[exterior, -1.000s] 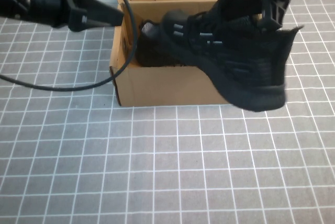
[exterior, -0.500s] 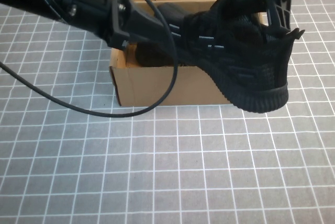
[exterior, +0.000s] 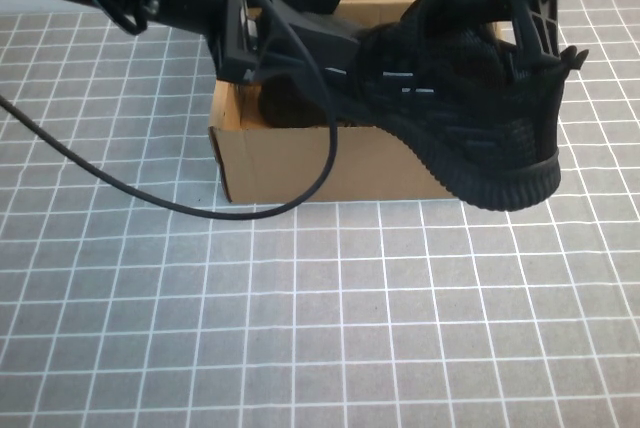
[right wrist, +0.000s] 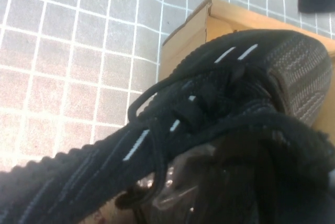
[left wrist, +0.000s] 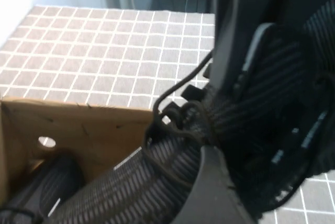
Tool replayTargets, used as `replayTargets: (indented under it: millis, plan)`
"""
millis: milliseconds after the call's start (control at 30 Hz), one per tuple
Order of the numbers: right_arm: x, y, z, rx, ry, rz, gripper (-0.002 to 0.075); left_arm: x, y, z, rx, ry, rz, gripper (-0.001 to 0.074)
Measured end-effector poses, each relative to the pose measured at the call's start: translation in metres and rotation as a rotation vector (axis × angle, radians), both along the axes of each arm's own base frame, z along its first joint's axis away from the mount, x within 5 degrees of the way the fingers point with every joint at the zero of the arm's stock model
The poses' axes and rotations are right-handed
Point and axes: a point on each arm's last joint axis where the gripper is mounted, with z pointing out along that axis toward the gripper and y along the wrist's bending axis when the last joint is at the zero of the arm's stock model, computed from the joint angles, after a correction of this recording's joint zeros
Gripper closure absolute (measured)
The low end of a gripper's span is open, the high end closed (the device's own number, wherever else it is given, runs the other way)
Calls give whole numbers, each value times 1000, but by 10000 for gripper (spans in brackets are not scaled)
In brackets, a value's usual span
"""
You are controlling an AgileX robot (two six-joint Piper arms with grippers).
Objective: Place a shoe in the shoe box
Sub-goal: Hand over the shoe
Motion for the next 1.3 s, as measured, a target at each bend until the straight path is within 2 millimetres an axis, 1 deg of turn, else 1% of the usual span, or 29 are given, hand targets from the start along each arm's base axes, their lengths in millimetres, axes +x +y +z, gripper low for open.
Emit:
replayTargets:
  millis: [233, 367, 533, 700, 800, 867, 1000, 1133, 1300]
  plan:
    - [-1, 2, 1, 18, -5, 20, 719, 15, -11, -24, -11, 23, -36, 283]
    - [-1, 2, 1, 17, -7, 23, 719, 15, -26, -32, -16, 7, -87, 283]
    - [0, 2, 0, 15, -6, 25, 719, 15, -40, -28, -20, -56, -140, 283]
    - [0, 2, 0, 15, -7, 26, 719, 17, -42, -11, -32, -121, -144, 283]
    - [0, 2, 0, 16, -6, 26, 719, 17, -42, -10, -28, -118, -144, 294]
    - [0, 2, 0, 16, -6, 26, 719, 19, -43, -14, -13, -90, -142, 305]
    - [0, 2, -1, 9, -7, 24, 719, 27, -49, -33, 11, -47, -150, 312]
    - [3, 2, -5, -3, -5, 27, 719, 34, -51, -46, 16, -15, -150, 313]
    - [5, 2, -7, -17, -13, 34, 720, 36, -58, -54, 0, 14, -160, 322]
